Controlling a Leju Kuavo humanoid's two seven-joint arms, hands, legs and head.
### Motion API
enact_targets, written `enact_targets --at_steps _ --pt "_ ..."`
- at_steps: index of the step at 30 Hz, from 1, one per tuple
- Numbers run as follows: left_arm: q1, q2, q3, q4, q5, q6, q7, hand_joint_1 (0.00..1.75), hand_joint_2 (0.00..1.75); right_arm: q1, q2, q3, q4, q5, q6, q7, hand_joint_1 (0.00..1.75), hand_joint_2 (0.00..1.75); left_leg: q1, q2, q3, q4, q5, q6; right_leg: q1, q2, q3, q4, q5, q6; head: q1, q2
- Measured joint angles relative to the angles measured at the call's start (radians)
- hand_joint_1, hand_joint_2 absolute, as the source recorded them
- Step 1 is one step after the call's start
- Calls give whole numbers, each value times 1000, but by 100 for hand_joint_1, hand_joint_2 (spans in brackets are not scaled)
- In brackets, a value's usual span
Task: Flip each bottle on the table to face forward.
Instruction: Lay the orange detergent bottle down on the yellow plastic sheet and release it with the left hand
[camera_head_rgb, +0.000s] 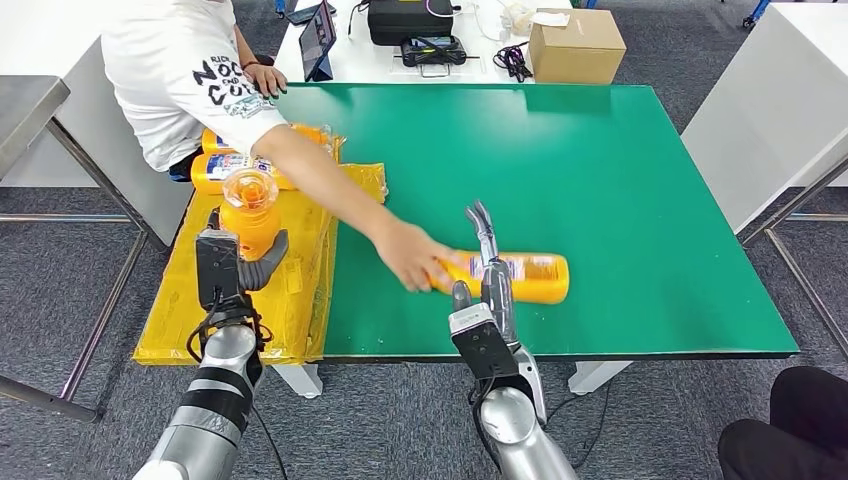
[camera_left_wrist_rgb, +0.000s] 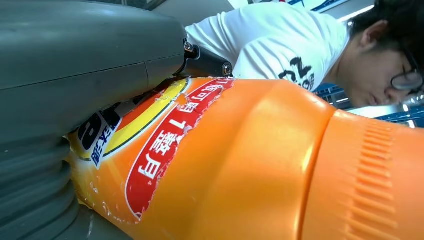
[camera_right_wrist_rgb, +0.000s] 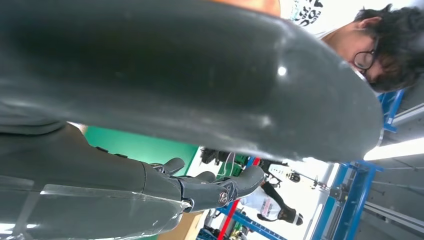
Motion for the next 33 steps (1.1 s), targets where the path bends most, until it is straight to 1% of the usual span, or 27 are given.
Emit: enact_targets --at_steps 3,4,6,8,10,12,14,16,18,20,22,26,29,33 --pt "-1 0 4 2 -7 7 0 175 175 0 0 -1 -2 -1 0 -1 0 0 0 0 0 0 0 0 0 0 0 0 0 0 0 0" --pt "-2 0 5 4 -23 24 2 175 175 0 0 -1 -2 -2 0 -4 0 0 0 0 0 0 0 0 0 0 0 0 0 0 0 0" --pt "-7 1 6 13 -113 99 15 175 175 0 0 -1 -4 -8 0 -13 0 0 0 0 0 0 0 0 0 0 0 0 0 0 0 0" --pt "-20 5 11 31 -315 184 58 175 175 0 0 2 -8 -18 2 -22 0 0 0 0 0 0 0 0 0 0 0 0 0 0 0 0" --pt "-41 11 25 58 -577 218 117 175 175 0 0 8 -11 -31 5 -31 0 0 0 -1 0 0 0 0 0 0 1 0 0 0 0 0" --pt "-70 19 36 102 -804 223 183 175 175 -2 0 19 -16 -35 11 -41 0 0 0 0 0 0 0 0 0 0 1 0 0 0 0 0" --pt "-114 31 33 166 -956 210 261 175 175 -9 0 35 -28 -32 26 -42 0 0 0 1 0 0 0 0 0 0 1 0 0 0 0 0" --pt "-163 47 15 238 -1047 173 333 175 175 -20 0 55 -41 -20 48 -29 0 0 0 1 1 0 1 0 0 0 1 0 0 0 0 0" --pt "-205 64 -19 307 -1121 113 401 175 175 -33 -1 79 -48 -3 72 -15 0 0 0 1 1 0 1 1 0 0 1 1 0 0 0 0" --pt "-233 83 -57 366 -1173 62 457 175 175 -39 -2 104 -50 10 89 -6 0 0 0 1 1 0 1 1 0 1 1 1 0 0 0 0" --pt "-254 103 -92 413 -1188 38 481 175 175 -41 -3 123 -50 16 93 -3 0 0 0 1 0 0 1 1 0 1 0 1 0 0 0 0" --pt "-287 135 -138 478 -1181 13 486 175 175 -43 -6 144 -49 18 93 -1 0 0 0 0 0 0 1 1 0 0 0 1 0 0 0 0" --pt "-296 148 -150 499 -1163 2 483 175 175 -43 -8 152 -49 18 93 -1 0 0 0 0 -1 0 1 1 0 0 0 1 0 0 0 0" --pt "-299 159 -154 515 -1116 -16 459 175 175 -43 -9 157 -49 18 94 -1 0 0 0 0 0 0 1 1 0 0 0 1 0 0 0 0"
